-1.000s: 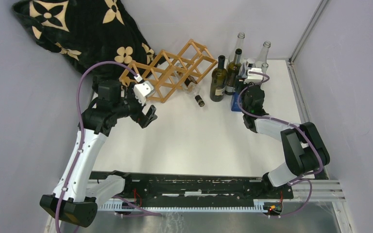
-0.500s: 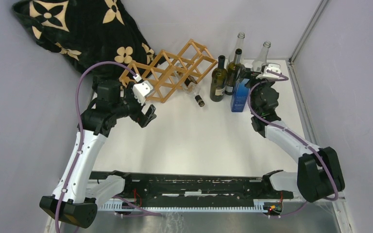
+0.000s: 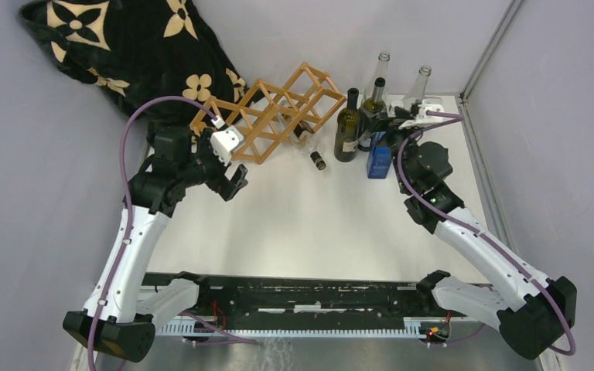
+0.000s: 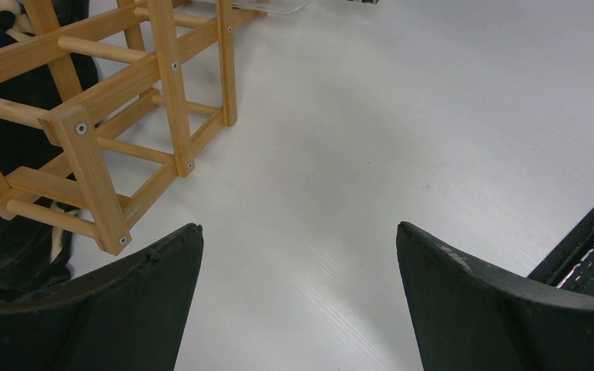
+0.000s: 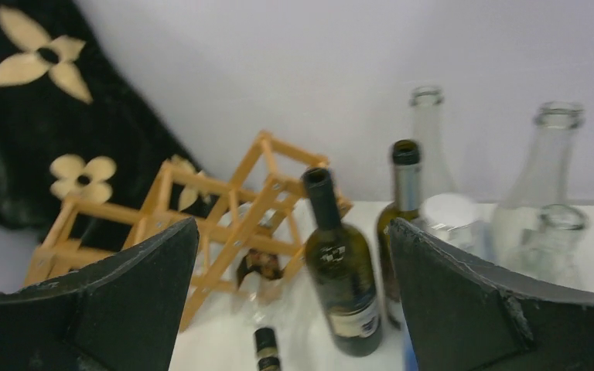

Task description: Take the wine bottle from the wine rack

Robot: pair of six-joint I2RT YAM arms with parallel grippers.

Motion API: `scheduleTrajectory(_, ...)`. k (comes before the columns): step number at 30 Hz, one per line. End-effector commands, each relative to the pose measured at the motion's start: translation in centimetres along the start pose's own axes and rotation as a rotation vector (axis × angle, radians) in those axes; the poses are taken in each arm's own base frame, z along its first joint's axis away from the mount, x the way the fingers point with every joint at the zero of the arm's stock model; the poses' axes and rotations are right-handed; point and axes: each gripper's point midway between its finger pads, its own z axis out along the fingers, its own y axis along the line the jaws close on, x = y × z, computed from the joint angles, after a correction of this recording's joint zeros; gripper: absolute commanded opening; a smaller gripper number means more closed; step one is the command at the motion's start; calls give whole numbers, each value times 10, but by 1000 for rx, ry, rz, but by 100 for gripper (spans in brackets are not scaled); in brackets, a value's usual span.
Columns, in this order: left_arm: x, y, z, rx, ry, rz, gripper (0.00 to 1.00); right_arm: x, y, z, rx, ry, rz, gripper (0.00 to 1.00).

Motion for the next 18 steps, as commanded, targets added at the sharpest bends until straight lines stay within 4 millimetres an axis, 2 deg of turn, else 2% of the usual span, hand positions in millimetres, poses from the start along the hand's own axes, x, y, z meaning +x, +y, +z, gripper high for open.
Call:
scheduleTrajectory(1, -22, 11, -6, -40, -56, 34, 100, 19, 52, -6, -153, 106, -22, 96)
scheduleTrajectory(4, -22, 11, -7, -42, -57, 37, 100, 51, 84, -3, -260, 192, -36, 94)
scheduleTrajectory(6, -21, 10, -9, -41, -53, 45, 100, 73, 102, 7, -318, 266, -52, 94)
scheduleTrajectory(7, -20, 9, -9, -40, -49, 49, 100, 94, 107, 12, -330, 330, -75, 93)
scheduleTrajectory(12, -16, 5, -13, -28, -44, 73, 100, 162, 118, 43, -319, 530, -176, 84)
scheduleTrajectory(18, -12, 0, -14, -17, -46, 86, 100, 217, 113, 63, -285, 620, -236, 75)
